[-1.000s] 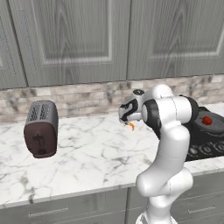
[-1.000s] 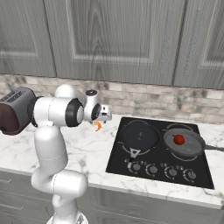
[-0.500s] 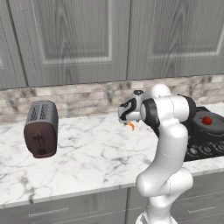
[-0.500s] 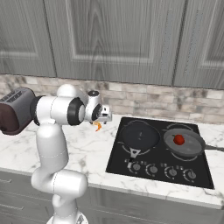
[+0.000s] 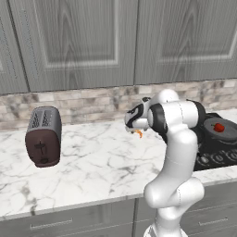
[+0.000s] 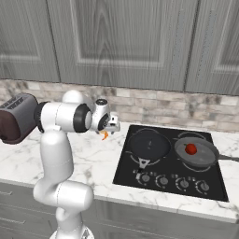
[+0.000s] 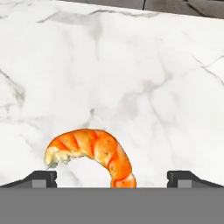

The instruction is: Place both pans onto different burners. Then place the bell pepper and the shrimp on different pans.

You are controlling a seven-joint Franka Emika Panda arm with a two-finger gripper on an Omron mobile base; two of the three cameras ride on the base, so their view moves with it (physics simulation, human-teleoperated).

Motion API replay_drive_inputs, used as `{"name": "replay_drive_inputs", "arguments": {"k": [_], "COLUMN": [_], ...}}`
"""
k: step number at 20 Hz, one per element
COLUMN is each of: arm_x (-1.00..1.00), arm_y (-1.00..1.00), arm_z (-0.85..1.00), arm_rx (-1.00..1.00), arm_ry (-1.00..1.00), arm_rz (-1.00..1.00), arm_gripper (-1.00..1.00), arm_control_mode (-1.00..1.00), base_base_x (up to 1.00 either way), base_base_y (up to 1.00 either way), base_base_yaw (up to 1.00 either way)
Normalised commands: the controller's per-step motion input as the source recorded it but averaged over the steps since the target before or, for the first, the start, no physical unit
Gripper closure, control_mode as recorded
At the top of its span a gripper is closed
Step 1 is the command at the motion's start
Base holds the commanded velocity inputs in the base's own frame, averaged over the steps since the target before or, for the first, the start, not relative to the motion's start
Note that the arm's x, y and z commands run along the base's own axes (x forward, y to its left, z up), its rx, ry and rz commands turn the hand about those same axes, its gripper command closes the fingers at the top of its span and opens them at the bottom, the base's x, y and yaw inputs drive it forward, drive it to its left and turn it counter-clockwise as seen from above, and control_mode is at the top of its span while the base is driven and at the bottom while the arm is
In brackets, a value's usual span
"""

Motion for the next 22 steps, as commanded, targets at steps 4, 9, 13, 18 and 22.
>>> {"name": "replay_drive_inputs", "arguments": {"k": [4,9,13,18,22], "arm_x": [0.05,0.09,0.13,0.13,0.09], "arm_y": [0.0,0.0,0.0,0.0,0.0], "arm_z": [-0.14,-0.15,-0.15,-0.16,-0.19], "arm_rx": [0.01,0.0,0.0,0.0,0.0], "arm_ry": [0.0,0.0,0.0,0.0,0.0], "arm_rz": [0.0,0.0,0.0,0.0,0.0], "arm_gripper": [-1.0,-1.0,-1.0,1.0,1.0], "arm_control_mode": [-1.0,-1.0,-1.0,-1.0,-1.0], "base_base_x": [0.0,0.0,0.0,0.0,0.0], "base_base_y": [0.0,0.0,0.0,0.0,0.0], "base_base_yaw": [0.0,0.0,0.0,0.0,0.0]}}
